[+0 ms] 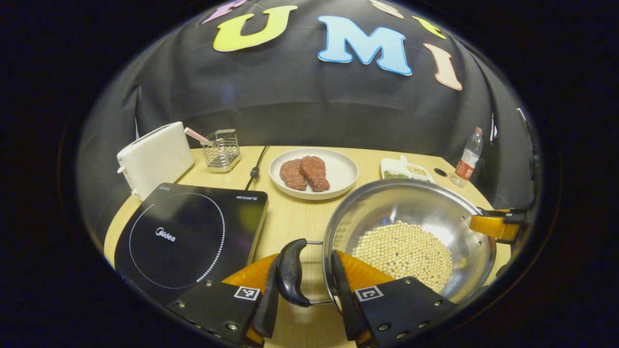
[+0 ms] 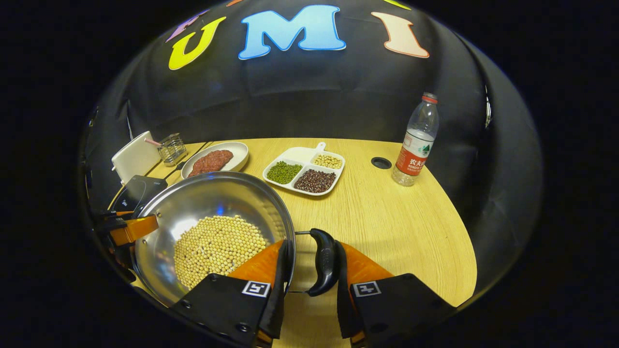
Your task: First push the handle of the pot to place it horizontally, then grasp the pot with both hands and set it on the induction cooktop.
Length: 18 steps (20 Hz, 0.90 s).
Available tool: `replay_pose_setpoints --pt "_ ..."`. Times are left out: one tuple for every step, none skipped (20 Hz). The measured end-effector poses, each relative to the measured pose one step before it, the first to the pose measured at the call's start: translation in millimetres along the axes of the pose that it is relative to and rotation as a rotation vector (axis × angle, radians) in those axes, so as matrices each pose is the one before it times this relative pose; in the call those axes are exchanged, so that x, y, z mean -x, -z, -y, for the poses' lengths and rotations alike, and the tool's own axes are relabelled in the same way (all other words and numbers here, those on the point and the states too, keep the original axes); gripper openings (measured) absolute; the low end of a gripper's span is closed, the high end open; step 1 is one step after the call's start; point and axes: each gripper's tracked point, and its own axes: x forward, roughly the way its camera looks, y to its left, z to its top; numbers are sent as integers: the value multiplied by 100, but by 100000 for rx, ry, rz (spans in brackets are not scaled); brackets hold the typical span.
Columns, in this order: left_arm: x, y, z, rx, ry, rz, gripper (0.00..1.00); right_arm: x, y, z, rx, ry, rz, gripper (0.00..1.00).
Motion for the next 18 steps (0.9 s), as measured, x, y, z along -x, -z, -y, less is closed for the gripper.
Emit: replay_pose_setpoints --pt "340 -580 -230 -369 -255 369 55 266 -318 -271 -33 -298 104 47" --pt "173 -512 -275 -73 -189 229 59 235 -388 -263 -249 -290 392 47" --pt "312 -370 -290 29 64 153 55 189 -308 -326 -109 -50 220 44" --pt "281 -548 -370 -47 209 325 58 327 -324 -311 -315 111 118 44" --pt "209 -413 -419 -258 12 736 59 361 -371 -387 -324 127 590 47" --pt "209 -532 -474 -565 203 673 55 317 -366 -413 -225 302 348 44" --pt "231 -511 -435 -526 227 879 59 296 -341 -521 -460 228 749 47" --pt "208 -383 -497 -374 541 389 56 392 -212 -496 -667 588 455 47" --pt "221 -251 -513 -230 638 133 56 296 -189 -536 -525 530 346 44" --pt "162 -365 -508 -197 716 224 58 390 -216 -569 -670 738 380 44" --pt "33 -187 -629 -345 679 285 58 355 145 -554 -495 517 129 47" --pt "54 -333 -571 -339 689 282 55 255 -107 -524 -519 598 278 47" --pt "191 -199 -579 -682 546 466 58 284 -129 -581 -742 553 440 47" --pt "289 -238 -626 -614 316 428 59 316 -146 -680 -473 356 203 44" --pt "213 -163 -584 -345 439 277 59 165 70 -563 -423 402 -11 47" --pt "34 -77 -684 42 406 -73 55 329 -38 -706 -702 472 75 44" --pt "159 67 -809 -45 432 -21 55 214 60 -636 -401 417 227 44" --pt "36 -103 -750 -161 77 137 55 132 -13 -766 -377 238 256 44"
